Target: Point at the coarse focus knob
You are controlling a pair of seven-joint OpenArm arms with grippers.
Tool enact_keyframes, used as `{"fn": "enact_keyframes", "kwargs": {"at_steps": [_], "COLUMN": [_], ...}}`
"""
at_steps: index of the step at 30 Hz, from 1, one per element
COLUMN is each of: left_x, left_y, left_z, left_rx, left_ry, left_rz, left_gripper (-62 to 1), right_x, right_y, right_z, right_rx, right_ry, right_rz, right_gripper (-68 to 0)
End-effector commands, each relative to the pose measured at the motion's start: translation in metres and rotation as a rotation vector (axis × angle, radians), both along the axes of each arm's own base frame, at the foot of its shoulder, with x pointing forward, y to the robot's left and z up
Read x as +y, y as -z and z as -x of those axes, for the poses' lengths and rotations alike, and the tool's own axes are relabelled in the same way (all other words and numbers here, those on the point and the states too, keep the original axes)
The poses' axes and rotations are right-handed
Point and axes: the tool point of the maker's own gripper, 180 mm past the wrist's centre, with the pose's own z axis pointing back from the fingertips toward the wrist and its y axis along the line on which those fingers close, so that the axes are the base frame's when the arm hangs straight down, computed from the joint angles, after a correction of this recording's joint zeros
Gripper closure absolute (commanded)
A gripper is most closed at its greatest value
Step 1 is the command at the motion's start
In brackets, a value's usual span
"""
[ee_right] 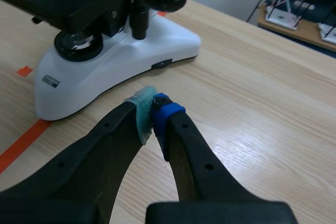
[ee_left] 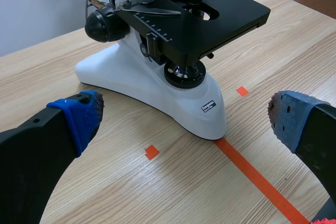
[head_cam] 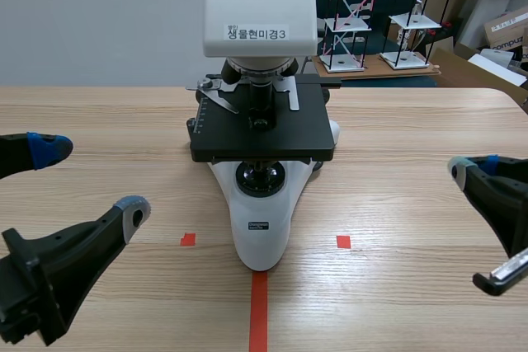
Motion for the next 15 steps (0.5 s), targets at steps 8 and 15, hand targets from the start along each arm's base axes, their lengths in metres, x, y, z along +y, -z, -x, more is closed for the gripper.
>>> {"fn": "enact_keyframes", "kwargs": {"at_steps": [8, 15], "left_x": [-0.001, -0.001], "left_y": [-0.004, -0.004], "left_z": [0.001, 0.001], "left_rx": [-0.011, -0.011], "left_ry": [-0.002, -0.002], "left_rz": [0.018, 0.018], "left_gripper": [-62.3, -62.3], "right_x": [0.003, 0.015], "right_y": [-0.068, -0.098], "right_z": [-0.05, -0.085], "right_rx": [-0.222, -0.289], "right_ry": [0.006, 0.007], "right_rz": [-0.078, -0.051], "right_gripper": [0.0, 0.0]}}
